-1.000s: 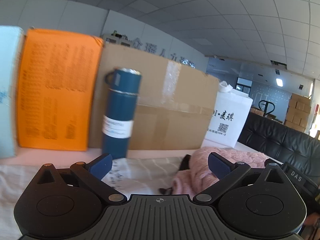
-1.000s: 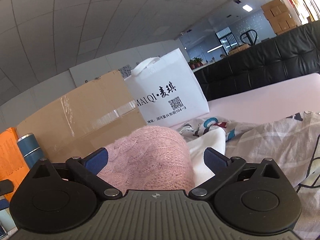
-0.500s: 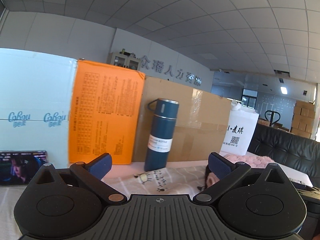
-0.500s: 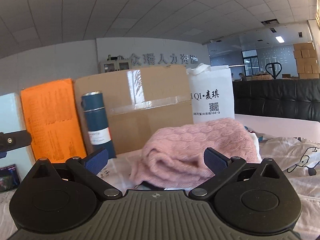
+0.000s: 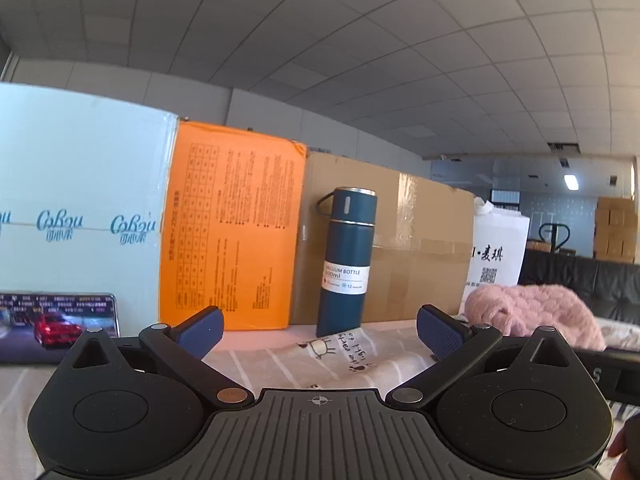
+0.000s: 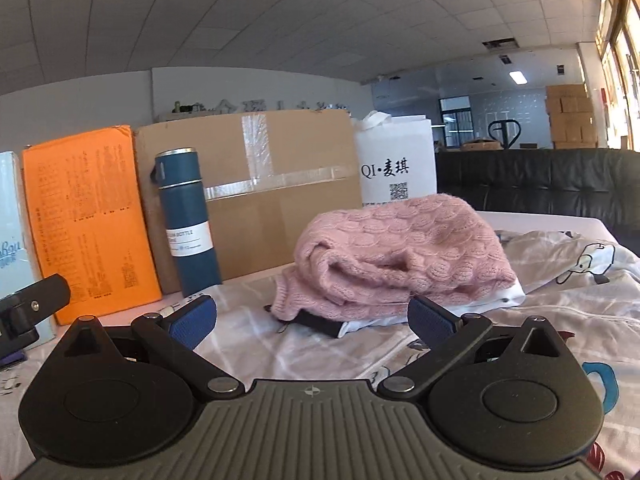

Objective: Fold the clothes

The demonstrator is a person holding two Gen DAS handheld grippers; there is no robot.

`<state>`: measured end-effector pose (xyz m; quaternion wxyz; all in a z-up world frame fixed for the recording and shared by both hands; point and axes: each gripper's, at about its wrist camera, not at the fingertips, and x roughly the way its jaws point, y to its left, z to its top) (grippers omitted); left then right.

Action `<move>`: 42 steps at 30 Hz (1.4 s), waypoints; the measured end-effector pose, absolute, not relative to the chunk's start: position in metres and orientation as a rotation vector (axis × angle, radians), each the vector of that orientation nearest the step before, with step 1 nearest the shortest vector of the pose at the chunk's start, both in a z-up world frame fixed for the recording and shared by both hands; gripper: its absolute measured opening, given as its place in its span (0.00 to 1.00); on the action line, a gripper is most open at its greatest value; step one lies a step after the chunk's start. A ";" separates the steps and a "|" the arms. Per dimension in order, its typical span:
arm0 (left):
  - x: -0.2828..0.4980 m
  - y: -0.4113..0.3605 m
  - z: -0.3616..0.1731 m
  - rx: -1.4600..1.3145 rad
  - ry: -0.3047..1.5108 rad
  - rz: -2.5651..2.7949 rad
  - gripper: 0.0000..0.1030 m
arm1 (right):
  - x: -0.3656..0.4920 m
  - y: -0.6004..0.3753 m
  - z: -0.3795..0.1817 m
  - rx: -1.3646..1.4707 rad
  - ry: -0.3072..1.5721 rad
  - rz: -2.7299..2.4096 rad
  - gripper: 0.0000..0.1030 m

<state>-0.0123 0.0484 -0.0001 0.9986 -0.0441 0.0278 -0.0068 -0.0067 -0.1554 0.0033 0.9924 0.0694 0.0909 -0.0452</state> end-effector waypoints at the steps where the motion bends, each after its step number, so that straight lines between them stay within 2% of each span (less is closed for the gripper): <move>1: -0.013 0.047 0.000 -0.079 0.053 -0.013 1.00 | -0.007 -0.155 0.000 0.122 0.165 -0.116 1.00; 10: -0.019 0.045 -0.001 -0.059 0.026 -0.008 1.00 | -0.008 -0.155 -0.001 0.097 0.109 -0.141 1.00; 42: -0.023 0.042 -0.001 -0.031 -0.002 -0.025 1.00 | -0.002 -0.155 -0.003 0.099 0.145 -0.145 1.00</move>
